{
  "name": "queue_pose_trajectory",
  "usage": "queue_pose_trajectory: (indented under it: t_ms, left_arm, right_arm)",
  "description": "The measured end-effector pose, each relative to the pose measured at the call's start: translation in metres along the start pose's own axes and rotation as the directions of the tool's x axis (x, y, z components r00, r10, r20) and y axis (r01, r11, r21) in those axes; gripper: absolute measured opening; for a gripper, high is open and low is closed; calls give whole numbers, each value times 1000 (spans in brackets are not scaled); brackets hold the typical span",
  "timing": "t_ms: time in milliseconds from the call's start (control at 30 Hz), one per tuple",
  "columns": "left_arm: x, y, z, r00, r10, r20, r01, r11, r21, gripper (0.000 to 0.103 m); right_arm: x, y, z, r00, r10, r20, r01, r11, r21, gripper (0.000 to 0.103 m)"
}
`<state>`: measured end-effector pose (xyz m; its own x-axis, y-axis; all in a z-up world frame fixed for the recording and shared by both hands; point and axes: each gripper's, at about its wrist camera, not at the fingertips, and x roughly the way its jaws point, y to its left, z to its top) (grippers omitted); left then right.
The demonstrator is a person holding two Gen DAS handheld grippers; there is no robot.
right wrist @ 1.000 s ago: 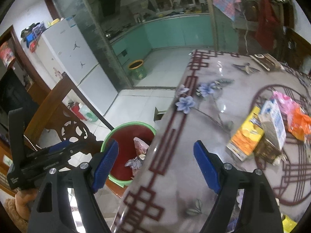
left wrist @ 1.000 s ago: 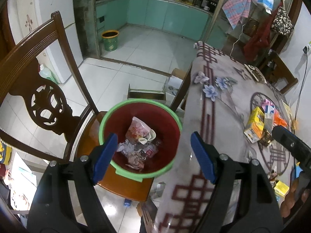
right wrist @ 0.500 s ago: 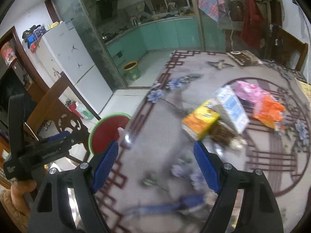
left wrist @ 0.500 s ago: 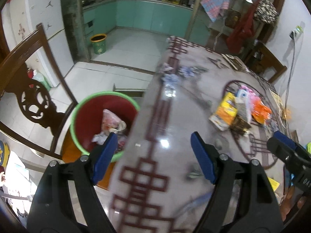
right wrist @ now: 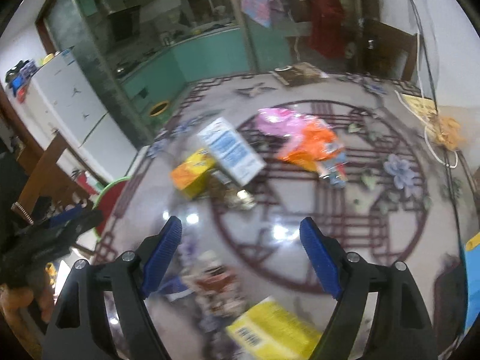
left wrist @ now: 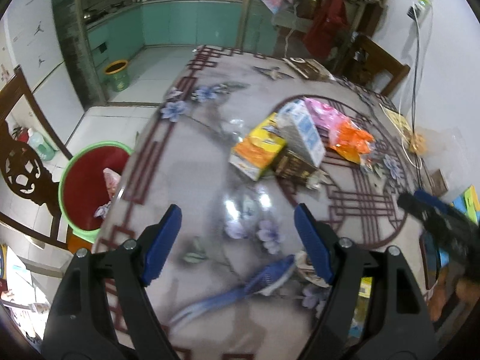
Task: Collect trash
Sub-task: 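Grasp the yellow iced-tea carton with the left tool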
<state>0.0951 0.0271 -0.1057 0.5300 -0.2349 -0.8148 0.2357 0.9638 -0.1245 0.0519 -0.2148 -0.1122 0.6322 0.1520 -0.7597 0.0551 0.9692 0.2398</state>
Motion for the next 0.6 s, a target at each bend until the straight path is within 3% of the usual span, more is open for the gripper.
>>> queue_pose_trajectory:
  t_ms: [167, 333, 500, 567, 600]
  left_arm:
    - [5, -22, 0, 1000, 6, -20, -6, 999, 32, 75]
    - [10, -26, 1, 998, 39, -39, -38, 998, 46, 76]
    - [21, -14, 9, 995, 73, -65, -71, 997, 31, 76]
    - [29, -11, 15, 994, 81, -75, -78, 996, 33, 76]
    - [33, -11, 18, 993, 83, -79, -80, 996, 36, 76]
  right_arm:
    - [38, -7, 41, 1000, -13, -2, 12, 998, -58, 79]
    - [106, 6, 73, 996, 11, -83, -19, 994, -104, 79]
    - [170, 30, 83, 985, -7, -170, -31, 974, -223, 79]
    - [186, 35, 84, 983, -23, -180, -25, 965, -260, 73]
    - [192, 35, 84, 981, -28, -190, -25, 962, -271, 62]
